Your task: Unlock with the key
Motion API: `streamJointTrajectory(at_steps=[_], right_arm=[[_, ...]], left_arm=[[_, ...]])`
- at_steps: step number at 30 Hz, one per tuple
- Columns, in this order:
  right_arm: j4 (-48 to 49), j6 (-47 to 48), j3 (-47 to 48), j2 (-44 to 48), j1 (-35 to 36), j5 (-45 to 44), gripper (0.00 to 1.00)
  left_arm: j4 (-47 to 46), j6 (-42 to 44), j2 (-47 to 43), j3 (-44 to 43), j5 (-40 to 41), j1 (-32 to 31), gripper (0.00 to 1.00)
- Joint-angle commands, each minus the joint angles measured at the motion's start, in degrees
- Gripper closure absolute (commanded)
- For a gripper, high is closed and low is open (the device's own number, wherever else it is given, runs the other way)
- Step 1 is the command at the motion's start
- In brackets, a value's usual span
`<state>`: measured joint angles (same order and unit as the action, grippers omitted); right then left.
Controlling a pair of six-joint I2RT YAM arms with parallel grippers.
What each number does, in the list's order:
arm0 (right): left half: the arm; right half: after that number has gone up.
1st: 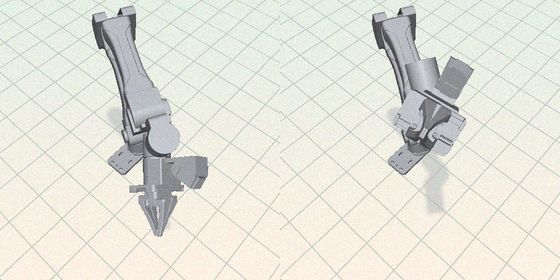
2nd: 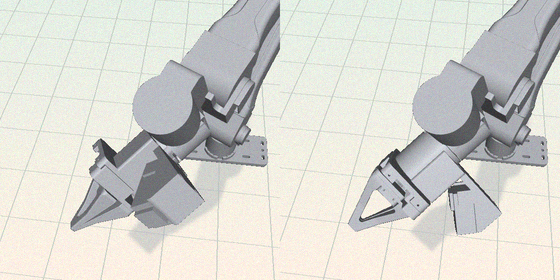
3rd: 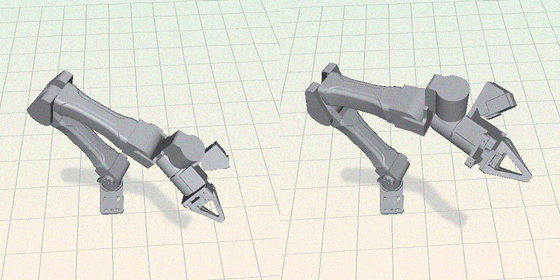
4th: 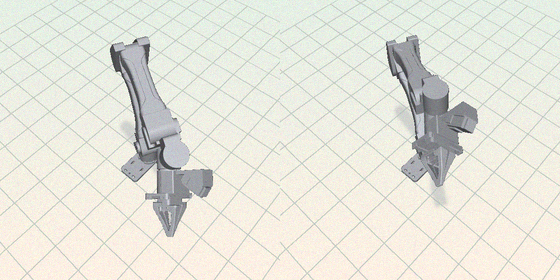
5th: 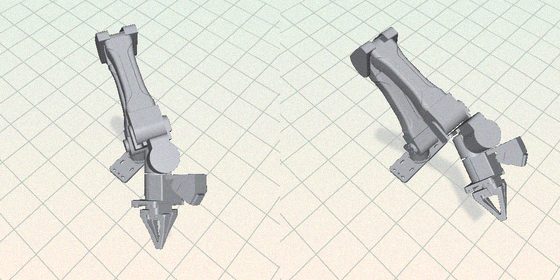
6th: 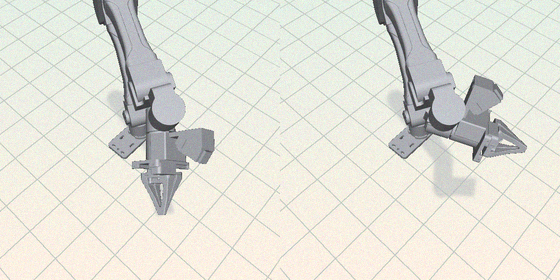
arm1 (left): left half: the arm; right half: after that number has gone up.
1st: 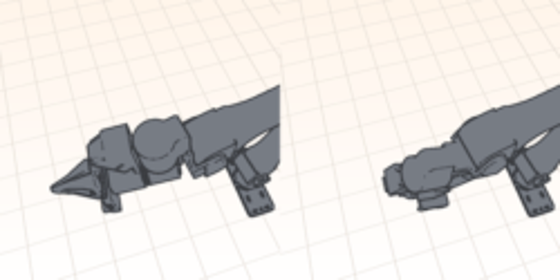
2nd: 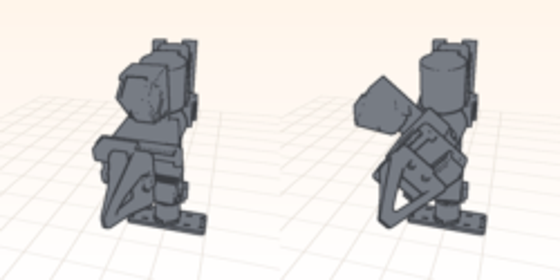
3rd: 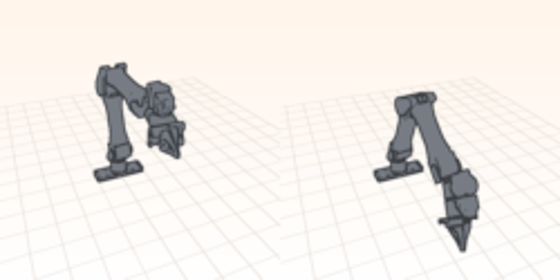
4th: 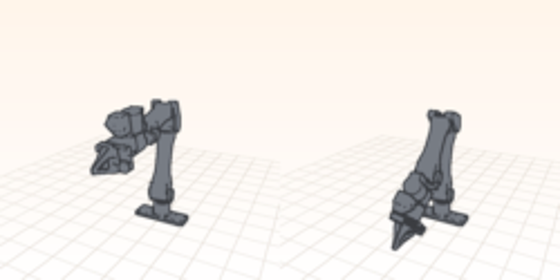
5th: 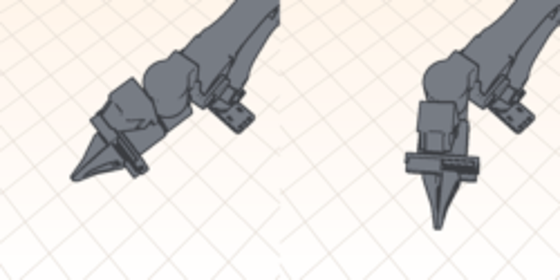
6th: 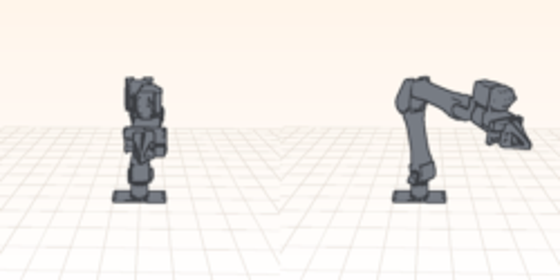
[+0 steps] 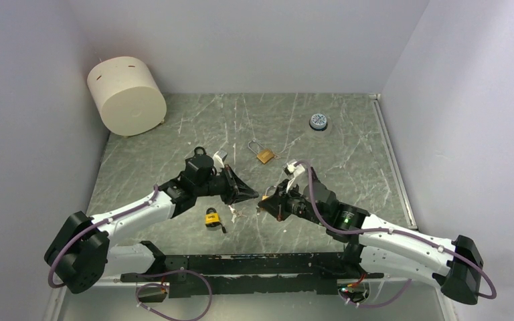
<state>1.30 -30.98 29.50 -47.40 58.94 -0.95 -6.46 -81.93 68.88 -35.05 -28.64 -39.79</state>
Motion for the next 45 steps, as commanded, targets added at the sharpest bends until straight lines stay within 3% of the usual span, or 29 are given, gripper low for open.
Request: streamJointTrajectory(at_steps=[1, 2, 7, 9, 12, 16, 20, 26, 30, 37, 45], right_arm=[[3.2, -0.4, 1.9, 1.0, 0.1, -0.5, 0.9], [3.0, -1.1, 1.7, 1.2, 0.1, -0.9, 0.76], [3.5, -4.3, 1.6, 3.7, -0.1, -0.4, 0.33], [4.0, -6.0, 1.7, 5.2, -0.1, -0.9, 0.22], [7.5, -8.2, 0.9, 6.6, -0.2, -0.3, 0.15], [11.4, -10.2, 1.9, 5.9, -0.3, -0.1, 0.14], [17.6, -10.2, 3.3, 4.4, -0.2, 3.7, 0.17], [22.1, -8.3, 5.3, 2.6, -0.3, 8.6, 0.4], [32.1, -9.6, -0.2, 5.4, -0.3, 9.9, 0.43], [32.1, -10.0, -0.3, 5.4, -0.2, 11.4, 0.62], [34.5, -10.0, -0.9, 3.5, -0.3, 14.8, 0.65]], left_arm=[[-0.8, 3.4, -0.3, -2.2, 0.3, -0.3, 0.97], [-1.8, 4.9, -0.4, -2.3, 0.4, -0.3, 0.97], [-3.5, 16.9, -2.4, -3.8, 2.7, -0.3, 0.97], [-5.1, 22.0, -4.3, -3.9, 3.1, -0.3, 0.97], [-8.3, 29.8, -6.8, -4.2, 0.7, -0.3, 0.97], [-17.1, 38.5, -10.1, -3.4, -7.5, -0.4, 0.97], [-25.9, 41.1, -12.5, -2.5, -16.3, -0.4, 0.98], [-23.6, 42.5, -14.1, -5.4, -19.0, -0.4, 0.98], [-22.0, 42.6, -14.6, -6.3, -20.2, -0.3, 0.98], [-23.8, 40.2, -16.3, -6.1, -20.1, -0.3, 0.97], [-24.0, 39.4, -17.7, -5.5, -18.4, -0.3, 0.97]])
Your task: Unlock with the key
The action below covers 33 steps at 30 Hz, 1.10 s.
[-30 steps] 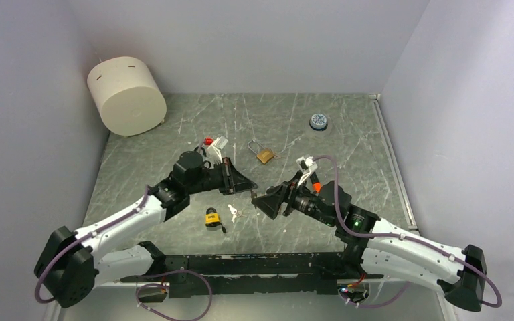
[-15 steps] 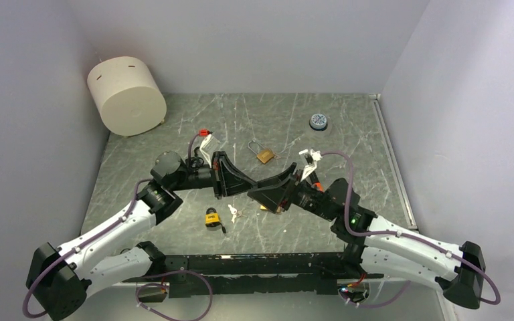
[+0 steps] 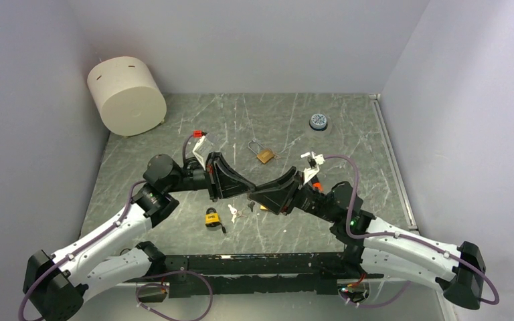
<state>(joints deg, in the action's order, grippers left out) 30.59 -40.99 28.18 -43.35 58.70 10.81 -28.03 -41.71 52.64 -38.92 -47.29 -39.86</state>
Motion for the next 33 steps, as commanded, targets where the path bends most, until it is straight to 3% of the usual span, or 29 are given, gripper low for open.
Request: streamJointTrajectory(at_steps=[1, 4, 8, 14, 18, 20, 22, 28, 33], right_arm=[[5.7, 0.0, 0.4, -0.7, 0.0, 3.5, 0.66], [5.4, 0.2, 0.7, -1.1, 0.0, 3.8, 0.74], [3.9, 0.2, 1.8, -1.8, 0.0, 4.1, 0.93], [3.4, 0.1, 2.3, -2.6, 0.0, 4.5, 1.0], [4.1, 0.1, 1.0, -1.2, -0.1, 3.4, 1.0], [4.0, 0.3, 0.7, -0.6, -0.1, 3.1, 1.0], [3.7, 0.4, 0.6, -0.2, -0.1, 3.1, 1.0], [3.9, 0.4, 0.6, -0.5, 0.0, 3.8, 1.0], [5.2, 0.1, 0.7, -1.0, 0.0, 3.5, 1.0]], left_arm=[[-2.6, -0.9, -1.5, -1.5, 0.3, -0.3, 0.97], [-3.8, -1.8, -1.5, -1.3, 0.2, -0.3, 0.97], [-4.2, -2.1, -1.7, -1.1, 0.7, -0.3, 0.98], [-4.0, -3.1, -2.4, -1.3, 1.9, -0.2, 0.97], [1.4, -2.2, -5.4, -1.5, 7.2, -0.2, 0.56], [4.4, -1.8, -7.6, -1.0, 10.5, -0.3, 0.29], [5.8, -1.9, -9.3, -0.1, 12.9, -0.3, 0.19], [8.4, -2.8, -9.6, 0.3, 13.6, -0.3, 0.17], [6.8, -4.3, -7.1, 0.2, 10.0, -0.3, 0.4]])
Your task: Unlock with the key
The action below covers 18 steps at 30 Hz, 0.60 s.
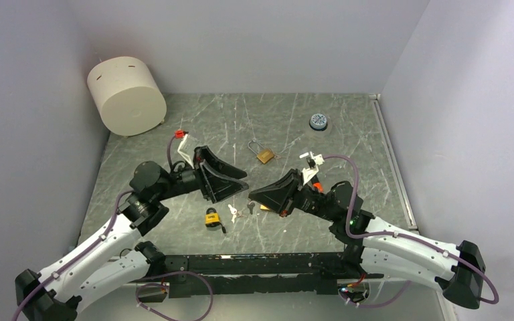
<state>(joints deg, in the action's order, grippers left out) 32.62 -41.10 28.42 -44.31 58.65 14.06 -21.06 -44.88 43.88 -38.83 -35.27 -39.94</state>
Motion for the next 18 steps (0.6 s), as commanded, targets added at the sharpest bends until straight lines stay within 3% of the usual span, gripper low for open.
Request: streamJointTrajectory(at_steps=[1, 9, 13, 18], right_arm=[[3.4, 0.2, 0.6, -0.1, 0.0, 0.3, 1.0], [3.2, 0.5, 1.2, -1.1, 0.0, 0.7, 1.0], [3.5, 0.4, 1.1, -1.2, 0.0, 0.7, 1.0], [2.0, 0.1, 1.8, -1.9, 0.0, 2.0, 1.0]], left_arm=[[-0.2, -1.1, 2.0, 0.1, -2.7, -0.2, 0.44], [1.2, -1.0, 1.9, 0.1, -5.1, -0.2, 0.67], [0.4, -1.1, 2.5, 0.2, -7.0, -0.2, 0.94], [-2.4, -0.6, 0.3, 1.4, -6.4, -0.2, 0.98]])
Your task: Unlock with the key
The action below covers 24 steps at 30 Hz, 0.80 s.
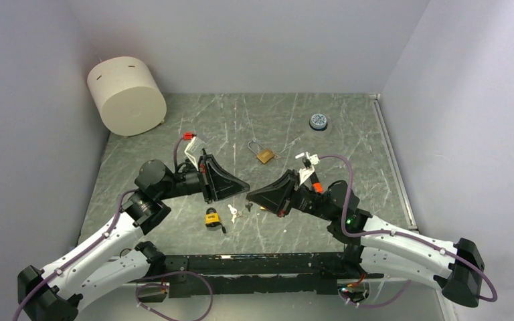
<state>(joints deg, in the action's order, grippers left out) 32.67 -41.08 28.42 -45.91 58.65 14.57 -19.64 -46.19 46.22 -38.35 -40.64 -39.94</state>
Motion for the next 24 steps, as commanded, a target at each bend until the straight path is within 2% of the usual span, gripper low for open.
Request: streamJointTrajectory(at_steps=[1, 4, 7, 10, 13, 18, 19, 22, 23, 24], right_arm=[[1.5, 0.0, 1.9, -0.4, 0.0, 1.5, 0.98], [1.8, -0.3, 1.5, -0.6, 0.0, 1.5, 0.88], [1.7, -0.4, 1.5, -0.7, 0.0, 1.8, 0.87], [1.4, -0.3, 1.6, -1.0, 0.0, 2.2, 0.89], [1.7, -0.4, 1.7, -1.3, 0.0, 2.5, 1.0], [1.8, -0.2, 1.7, -1.5, 0.0, 2.6, 1.0], [1.5, -0.1, 1.5, -1.3, 0.1, 2.0, 1.0], [-0.7, 0.3, 0.8, -0.4, 0.0, -0.6, 1.0], [-1.7, 0.4, 0.4, 0.1, 0.0, -1.7, 1.0], [-3.0, 0.4, 0.0, 0.6, 0.0, -2.9, 1.0]], left_arm=[[-3.9, 0.9, -2.4, 1.1, -0.7, -0.2, 0.98], [-4.5, 0.8, -2.8, 1.1, -0.5, -0.2, 0.97], [-5.0, 0.5, -2.6, 0.9, -0.7, -0.2, 0.98], [-5.1, 0.5, -2.5, 0.9, -0.6, -0.2, 0.97], [-5.6, 0.1, -2.4, 1.0, -0.7, -0.2, 0.97], [-4.6, 0.4, -2.8, 1.0, 0.3, -0.2, 0.98], [-2.4, 0.9, -3.0, 0.4, 1.5, -0.2, 0.95], [5.9, 3.4, -4.3, -1.1, 7.6, -0.2, 0.53], [9.8, 3.6, -5.0, -1.8, 11.6, -0.2, 0.33], [14.2, 3.0, -5.6, -2.7, 16.9, -0.2, 0.21]])
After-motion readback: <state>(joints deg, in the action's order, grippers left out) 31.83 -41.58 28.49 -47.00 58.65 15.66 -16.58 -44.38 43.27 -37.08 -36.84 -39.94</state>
